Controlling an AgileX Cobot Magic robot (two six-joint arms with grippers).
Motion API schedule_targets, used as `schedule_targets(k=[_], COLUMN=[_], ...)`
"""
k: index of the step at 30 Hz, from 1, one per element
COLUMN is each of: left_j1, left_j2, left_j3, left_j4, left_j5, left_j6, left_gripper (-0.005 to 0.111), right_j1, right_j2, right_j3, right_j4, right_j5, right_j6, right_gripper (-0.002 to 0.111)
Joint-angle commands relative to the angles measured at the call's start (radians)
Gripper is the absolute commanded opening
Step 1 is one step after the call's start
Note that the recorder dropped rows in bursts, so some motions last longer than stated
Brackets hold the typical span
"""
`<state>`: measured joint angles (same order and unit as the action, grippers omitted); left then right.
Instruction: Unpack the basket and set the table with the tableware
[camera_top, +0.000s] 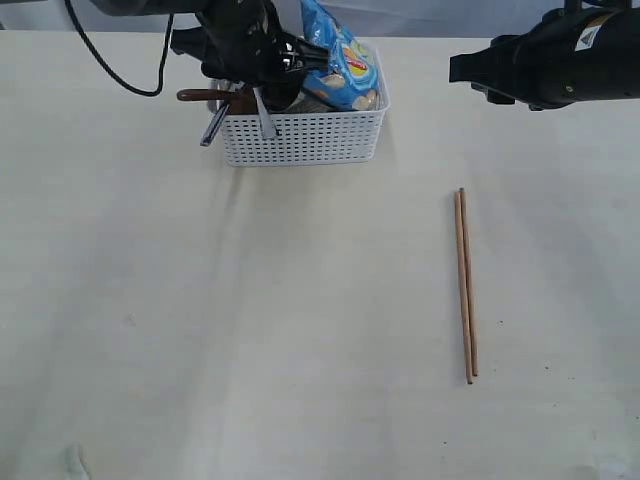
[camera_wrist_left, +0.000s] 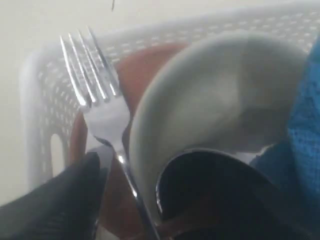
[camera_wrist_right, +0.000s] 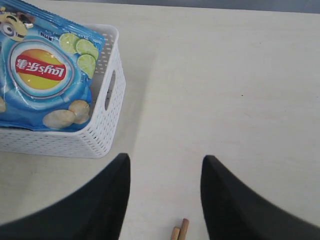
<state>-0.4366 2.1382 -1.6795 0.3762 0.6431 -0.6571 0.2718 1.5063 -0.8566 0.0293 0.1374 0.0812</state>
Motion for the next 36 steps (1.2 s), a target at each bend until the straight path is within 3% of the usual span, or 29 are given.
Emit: schedule_targets(k=[1,14,23,36], left_j1=[0.000,0.000,0.000,0.000], left_j2=[0.022,0.029,0.029,0.029], left_j3=[-0.005,-0.005,-0.005,-0.005], left_j4=[0.004,0.011,0.011,0.035], left_j5=[-0.015,0.003,0.011,0.021], left_j6=[-0.008,-0.008,-0.001,-0.001], left_gripper=[0.061,0.060,0.024,0.021], right_j1=[-0.001,-0.001,-0.001,-0.001], right_j2=[-0.007,-0.007,-0.007,-0.007], right_j3=[-0.002,-0.002,-0.002,-0.002], right_j4=[-0.004,-0.004,0.001,0.001], right_j5=[-0.005,-0.012,-0.017,-0.027], right_j6=[0.009,0.009,0.009,0.011], right_gripper=[0.044,0.044,0.044,0.044])
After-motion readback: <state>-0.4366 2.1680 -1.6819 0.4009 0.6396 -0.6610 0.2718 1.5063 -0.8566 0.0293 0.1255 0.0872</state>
